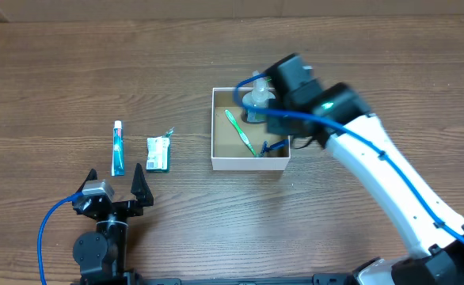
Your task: Pack container
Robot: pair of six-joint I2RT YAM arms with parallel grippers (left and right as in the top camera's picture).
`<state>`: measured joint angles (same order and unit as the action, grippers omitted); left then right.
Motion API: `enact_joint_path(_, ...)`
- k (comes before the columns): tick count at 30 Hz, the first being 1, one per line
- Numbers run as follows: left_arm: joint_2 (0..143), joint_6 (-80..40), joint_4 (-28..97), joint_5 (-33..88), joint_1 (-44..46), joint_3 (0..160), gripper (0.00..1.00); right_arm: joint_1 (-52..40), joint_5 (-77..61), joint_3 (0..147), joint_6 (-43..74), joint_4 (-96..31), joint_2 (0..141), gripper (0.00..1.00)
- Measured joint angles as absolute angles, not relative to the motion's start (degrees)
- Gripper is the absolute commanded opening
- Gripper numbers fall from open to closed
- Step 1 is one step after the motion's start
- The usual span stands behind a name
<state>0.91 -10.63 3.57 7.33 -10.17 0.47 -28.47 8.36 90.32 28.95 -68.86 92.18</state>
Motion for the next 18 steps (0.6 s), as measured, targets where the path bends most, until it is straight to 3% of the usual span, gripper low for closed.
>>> enact_joint_path(2, 0.9, -10.6, 3.6, 7.3, -10.2, 0.5, 1.00, -22.9, 8.5, 90.3, 29.5, -71.8, 91.4, 0.97)
enact_joint_path(3, 0.9, -10.6, 3.6, 7.3, -10.2, 0.5, 1.00, -20.7, 8.6, 90.3, 29.8, -73.0, 91.2, 1.00)
enact_joint_path(9, 0.9, -10.6, 3.6, 7.3, -10.2, 0.5, 1.00, -7.4, 8.8, 90.3, 29.8, -76.6, 91.1, 1.00)
enact_joint_path(18, 0.9, -10.6, 3.6, 7.3, -10.2, 0.5, 1.00, -3.5, 9.4, 90.3, 29.8, -77.2, 91.1, 1.00)
